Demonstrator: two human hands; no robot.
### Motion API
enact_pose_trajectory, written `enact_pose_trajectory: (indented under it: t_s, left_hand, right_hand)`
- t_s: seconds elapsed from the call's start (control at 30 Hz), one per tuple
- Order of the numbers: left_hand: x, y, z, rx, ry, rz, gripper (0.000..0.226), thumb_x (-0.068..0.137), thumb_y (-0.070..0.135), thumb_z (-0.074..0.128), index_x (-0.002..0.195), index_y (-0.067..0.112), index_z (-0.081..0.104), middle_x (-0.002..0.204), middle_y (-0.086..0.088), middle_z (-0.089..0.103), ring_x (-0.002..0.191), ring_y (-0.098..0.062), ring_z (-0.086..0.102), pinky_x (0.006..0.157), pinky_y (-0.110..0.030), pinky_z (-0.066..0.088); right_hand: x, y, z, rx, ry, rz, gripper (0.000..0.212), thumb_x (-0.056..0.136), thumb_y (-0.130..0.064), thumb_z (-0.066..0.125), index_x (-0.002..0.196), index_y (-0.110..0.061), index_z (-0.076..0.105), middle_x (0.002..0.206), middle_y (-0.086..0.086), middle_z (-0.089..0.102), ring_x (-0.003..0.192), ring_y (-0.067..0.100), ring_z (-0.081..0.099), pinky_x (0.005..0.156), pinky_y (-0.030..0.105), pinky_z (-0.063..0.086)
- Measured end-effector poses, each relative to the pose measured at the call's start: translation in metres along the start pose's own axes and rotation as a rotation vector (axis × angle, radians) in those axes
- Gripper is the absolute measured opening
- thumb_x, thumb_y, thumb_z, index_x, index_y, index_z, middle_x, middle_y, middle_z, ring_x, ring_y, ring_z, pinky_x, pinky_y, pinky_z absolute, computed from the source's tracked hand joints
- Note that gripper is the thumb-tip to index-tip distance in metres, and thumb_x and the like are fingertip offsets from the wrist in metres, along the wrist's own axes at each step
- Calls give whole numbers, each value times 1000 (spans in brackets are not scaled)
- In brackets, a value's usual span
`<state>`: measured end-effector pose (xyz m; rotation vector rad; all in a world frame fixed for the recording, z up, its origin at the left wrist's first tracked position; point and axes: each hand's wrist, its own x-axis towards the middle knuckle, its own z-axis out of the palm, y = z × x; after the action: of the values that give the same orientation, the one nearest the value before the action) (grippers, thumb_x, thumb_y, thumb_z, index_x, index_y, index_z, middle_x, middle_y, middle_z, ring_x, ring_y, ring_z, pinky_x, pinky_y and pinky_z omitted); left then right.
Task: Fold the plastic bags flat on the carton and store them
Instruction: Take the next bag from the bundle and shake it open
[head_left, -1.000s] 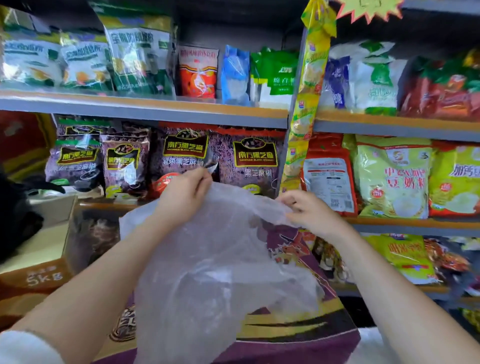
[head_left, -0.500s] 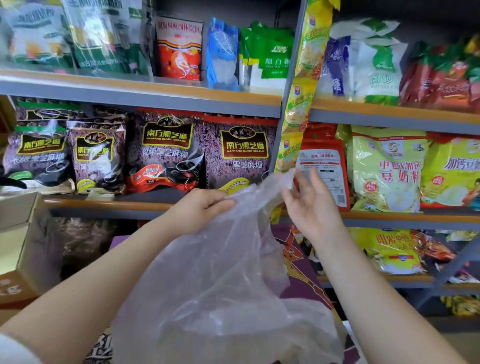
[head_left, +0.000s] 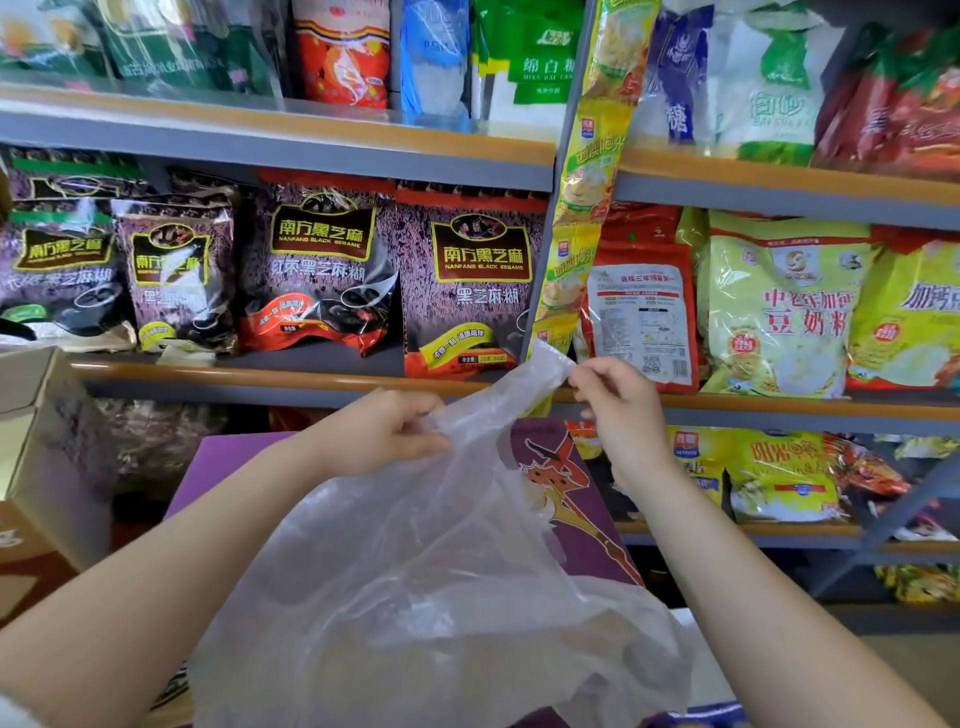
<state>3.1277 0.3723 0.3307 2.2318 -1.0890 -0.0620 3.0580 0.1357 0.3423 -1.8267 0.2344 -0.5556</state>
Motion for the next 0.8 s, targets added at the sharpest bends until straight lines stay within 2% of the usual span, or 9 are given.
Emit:
enact_pose_trajectory:
  t_s: [0.1, 0.23, 0.3, 0.37, 0.43, 0.53, 0.6, 0.7, 0.8]
  left_hand:
    - [1, 2, 6, 32, 35, 31, 40, 85, 18, 65, 57, 25, 36, 52, 23, 47, 50, -1, 41, 48, -13, 29]
    - [0, 8, 9, 20, 39, 19, 37, 85, 20, 64, 59, 28, 39, 49, 21, 45, 48, -3, 40, 47, -14, 28]
    - [-2, 10, 9, -17, 28, -6, 18, 83, 25, 66, 76, 27, 49, 49, 20, 47, 48, -4, 41, 47, -14, 28]
    - [-5, 13, 8, -17, 28, -35, 31, 79, 31, 69, 98, 26, 45, 50, 12, 44, 51, -6, 40, 48, -18, 27]
    - [-9, 9, 9, 61, 11, -58, 39, 79, 38, 68, 102, 31, 37, 57, 10, 43, 57, -5, 43, 53, -21, 29]
    - [-15, 3, 11, 138, -5, -31, 28, 80, 55, 56, 89, 31, 43, 68, 6, 53, 62, 0, 48, 53, -19, 31]
    - [-18, 1, 13, 107, 12, 16, 37, 82, 57, 43, 77, 22, 52, 68, 7, 52, 64, -1, 49, 56, -16, 34]
    - [-21, 3, 9, -15, 40, -44, 28, 89, 48, 48, 68, 35, 61, 67, 9, 54, 62, -7, 50, 59, -18, 38]
    - [-25, 2, 6, -103, 6, -167, 30, 89, 28, 57, 59, 29, 57, 52, 10, 47, 50, -3, 41, 50, -14, 33]
  right_hand:
    - [4, -1, -1, 219, -151, 181, 7, 94, -30, 51, 93, -27, 58, 110, -3, 60, 103, 13, 58, 81, 25, 50]
    - [6, 2, 1, 6, -188, 102, 10, 91, -25, 56, 95, -19, 63, 93, -12, 60, 83, 4, 56, 63, 15, 46]
    - [10, 4, 3, 25, -141, 121, 9, 90, -20, 58, 87, -14, 64, 85, -5, 62, 79, 9, 56, 66, 18, 45]
    - [16, 5, 2, 112, -86, 200, 11, 90, -22, 59, 86, -13, 63, 88, 1, 63, 86, 15, 56, 78, 28, 47]
    - [25, 6, -1, 208, -18, 260, 12, 89, -23, 61, 82, -13, 62, 91, 5, 62, 88, 18, 56, 80, 33, 49]
    - [33, 7, -4, 227, -3, 281, 15, 89, -22, 61, 77, -15, 59, 89, 6, 59, 78, 16, 54, 64, 24, 49]
    - [37, 9, -5, 238, -30, 311, 11, 89, -23, 62, 79, -18, 62, 90, 5, 61, 80, 16, 56, 67, 25, 50]
    - [42, 12, -9, 304, -41, 347, 9, 87, -19, 63, 79, -23, 66, 97, 4, 64, 88, 17, 60, 73, 29, 50]
    - [49, 17, -12, 313, 38, 347, 9, 89, -13, 60, 89, -17, 69, 92, 5, 62, 76, 16, 56, 59, 22, 47]
